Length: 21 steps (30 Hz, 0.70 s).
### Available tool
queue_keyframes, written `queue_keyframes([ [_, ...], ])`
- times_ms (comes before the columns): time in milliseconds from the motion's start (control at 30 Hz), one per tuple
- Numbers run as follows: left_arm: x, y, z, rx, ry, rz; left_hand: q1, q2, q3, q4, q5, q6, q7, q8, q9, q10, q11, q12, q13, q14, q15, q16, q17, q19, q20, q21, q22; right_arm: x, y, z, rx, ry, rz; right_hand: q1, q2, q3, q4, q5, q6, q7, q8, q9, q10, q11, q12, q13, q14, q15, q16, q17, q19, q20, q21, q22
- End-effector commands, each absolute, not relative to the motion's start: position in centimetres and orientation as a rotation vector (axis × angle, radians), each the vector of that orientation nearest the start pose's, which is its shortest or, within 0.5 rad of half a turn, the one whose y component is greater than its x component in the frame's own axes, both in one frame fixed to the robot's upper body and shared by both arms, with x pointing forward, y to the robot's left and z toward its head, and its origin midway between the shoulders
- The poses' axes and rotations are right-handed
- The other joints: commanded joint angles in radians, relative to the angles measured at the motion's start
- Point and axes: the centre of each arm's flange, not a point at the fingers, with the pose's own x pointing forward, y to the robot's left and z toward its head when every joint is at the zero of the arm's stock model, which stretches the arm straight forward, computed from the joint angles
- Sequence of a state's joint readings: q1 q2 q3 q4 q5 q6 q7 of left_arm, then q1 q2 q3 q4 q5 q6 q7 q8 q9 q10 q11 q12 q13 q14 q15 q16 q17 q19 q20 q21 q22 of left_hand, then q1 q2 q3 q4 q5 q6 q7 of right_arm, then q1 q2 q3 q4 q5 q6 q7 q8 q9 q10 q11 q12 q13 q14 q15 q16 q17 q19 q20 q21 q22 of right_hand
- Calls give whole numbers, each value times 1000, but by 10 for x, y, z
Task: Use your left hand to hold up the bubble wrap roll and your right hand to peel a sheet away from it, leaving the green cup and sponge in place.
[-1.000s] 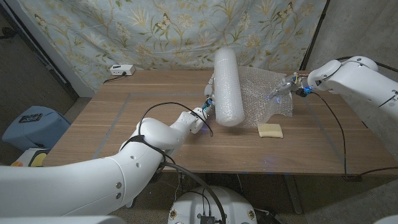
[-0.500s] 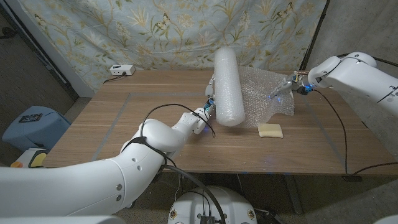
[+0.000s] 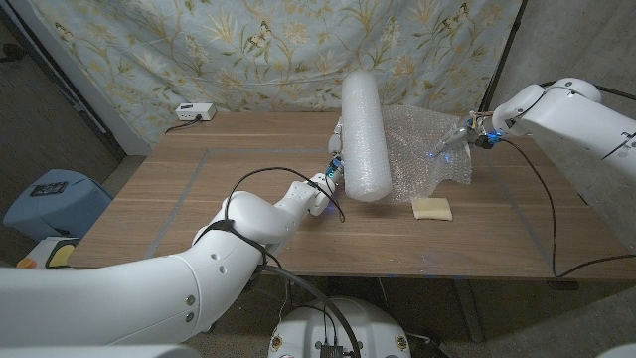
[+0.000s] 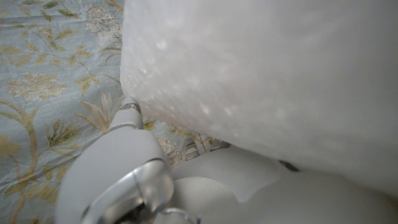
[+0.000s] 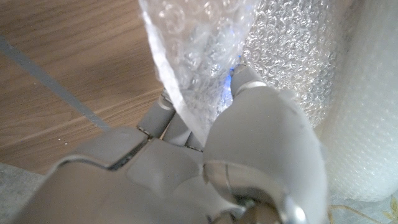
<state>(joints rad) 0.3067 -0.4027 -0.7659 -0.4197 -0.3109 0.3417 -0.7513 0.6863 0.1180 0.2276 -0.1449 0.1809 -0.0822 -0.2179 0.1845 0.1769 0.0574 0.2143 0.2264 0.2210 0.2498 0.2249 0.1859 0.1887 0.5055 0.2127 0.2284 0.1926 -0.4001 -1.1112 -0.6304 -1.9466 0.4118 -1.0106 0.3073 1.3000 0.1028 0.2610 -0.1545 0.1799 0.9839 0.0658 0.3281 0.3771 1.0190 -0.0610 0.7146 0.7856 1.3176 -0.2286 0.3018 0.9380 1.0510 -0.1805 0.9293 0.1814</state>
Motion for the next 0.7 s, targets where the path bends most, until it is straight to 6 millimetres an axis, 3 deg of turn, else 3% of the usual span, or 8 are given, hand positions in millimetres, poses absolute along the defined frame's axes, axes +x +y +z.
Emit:
queue_keyframes([
  [33,705,9,-29,-1269,-92,-979,-3,-3,5,0,2,6,-2,3,2,8,2,4,5,8,-1,4,1,7,0,-1,2,560,-343,110,-887,174,129,-9,-2,7,-2,-3,11,2,-1,4,8,-5,0,5,5,-4,-4,3,-5,-15,6,0],
  [700,703,14,-44,-1334,-76,-987,-6,-3,7,0,3,28,-2,4,3,21,2,7,8,14,-2,4,2,11,0,-1,2,570,-337,109,-917,250,168,-11,-4,10,-2,-3,11,2,-6,10,8,-7,-6,10,9,-4,-10,7,-10,-15,18,-1],
])
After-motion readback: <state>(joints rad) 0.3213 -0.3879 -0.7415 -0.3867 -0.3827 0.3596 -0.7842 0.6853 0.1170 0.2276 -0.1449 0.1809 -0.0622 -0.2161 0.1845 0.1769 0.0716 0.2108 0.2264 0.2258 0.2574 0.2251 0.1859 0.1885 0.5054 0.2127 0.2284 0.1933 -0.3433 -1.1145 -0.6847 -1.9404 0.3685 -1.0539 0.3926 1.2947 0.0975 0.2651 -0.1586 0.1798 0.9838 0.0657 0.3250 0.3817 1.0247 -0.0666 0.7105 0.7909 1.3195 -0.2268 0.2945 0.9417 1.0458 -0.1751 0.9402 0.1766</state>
